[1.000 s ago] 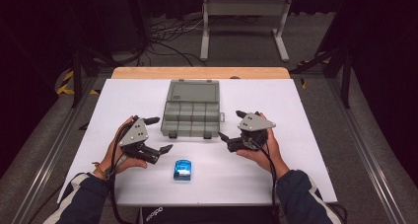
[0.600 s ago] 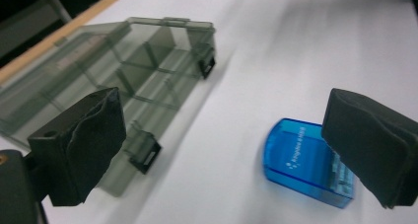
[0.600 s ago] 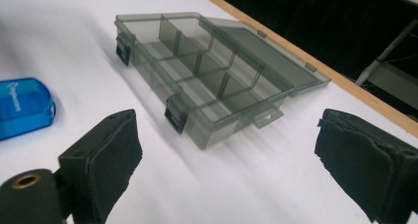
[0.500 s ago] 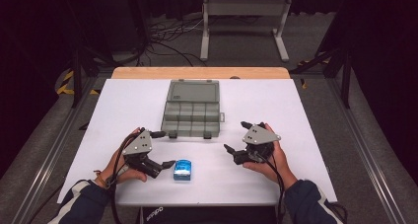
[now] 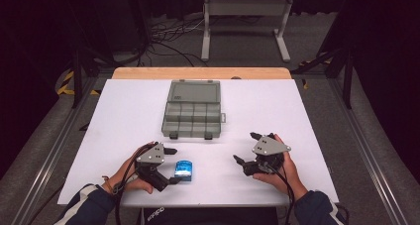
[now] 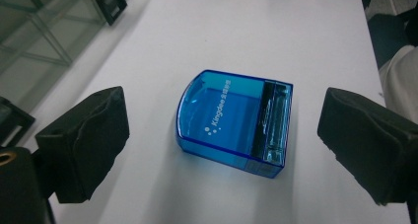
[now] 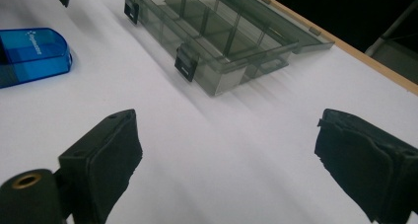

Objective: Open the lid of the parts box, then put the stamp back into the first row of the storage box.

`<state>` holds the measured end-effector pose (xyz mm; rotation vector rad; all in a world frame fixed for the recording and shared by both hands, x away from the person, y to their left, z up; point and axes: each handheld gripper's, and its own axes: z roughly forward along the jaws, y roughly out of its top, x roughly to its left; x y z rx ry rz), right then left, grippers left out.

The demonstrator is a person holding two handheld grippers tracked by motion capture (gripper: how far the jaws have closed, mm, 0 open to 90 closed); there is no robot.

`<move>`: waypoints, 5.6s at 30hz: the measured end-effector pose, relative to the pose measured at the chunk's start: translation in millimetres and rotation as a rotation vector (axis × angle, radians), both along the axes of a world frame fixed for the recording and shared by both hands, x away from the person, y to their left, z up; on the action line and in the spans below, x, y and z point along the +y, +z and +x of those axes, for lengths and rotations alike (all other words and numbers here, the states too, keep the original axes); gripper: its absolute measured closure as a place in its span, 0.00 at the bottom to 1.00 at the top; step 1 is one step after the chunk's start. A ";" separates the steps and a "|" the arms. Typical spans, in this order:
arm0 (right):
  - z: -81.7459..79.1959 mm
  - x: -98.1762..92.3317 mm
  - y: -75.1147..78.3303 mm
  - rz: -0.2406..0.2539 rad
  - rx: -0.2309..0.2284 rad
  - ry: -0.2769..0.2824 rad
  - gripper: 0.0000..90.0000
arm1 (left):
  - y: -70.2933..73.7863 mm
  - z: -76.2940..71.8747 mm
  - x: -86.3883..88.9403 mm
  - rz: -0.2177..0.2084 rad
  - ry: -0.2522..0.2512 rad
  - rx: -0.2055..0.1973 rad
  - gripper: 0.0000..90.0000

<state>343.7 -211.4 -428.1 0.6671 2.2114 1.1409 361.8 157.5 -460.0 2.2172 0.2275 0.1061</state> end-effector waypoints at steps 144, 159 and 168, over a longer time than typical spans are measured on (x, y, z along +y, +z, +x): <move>17.0 -1.1 -12.7 -0.028 0.001 -0.045 0.11 | 61.6 115.8 -46.1 0.009 0.820 0.020 0.35; 17.3 -2.7 -12.3 -0.030 0.002 -0.044 0.11 | 49.9 137.7 -71.2 0.114 0.893 0.068 0.35; 17.6 -2.4 -12.9 -0.034 0.004 -0.043 0.11 | 42.1 142.9 -71.4 0.108 0.925 0.091 0.35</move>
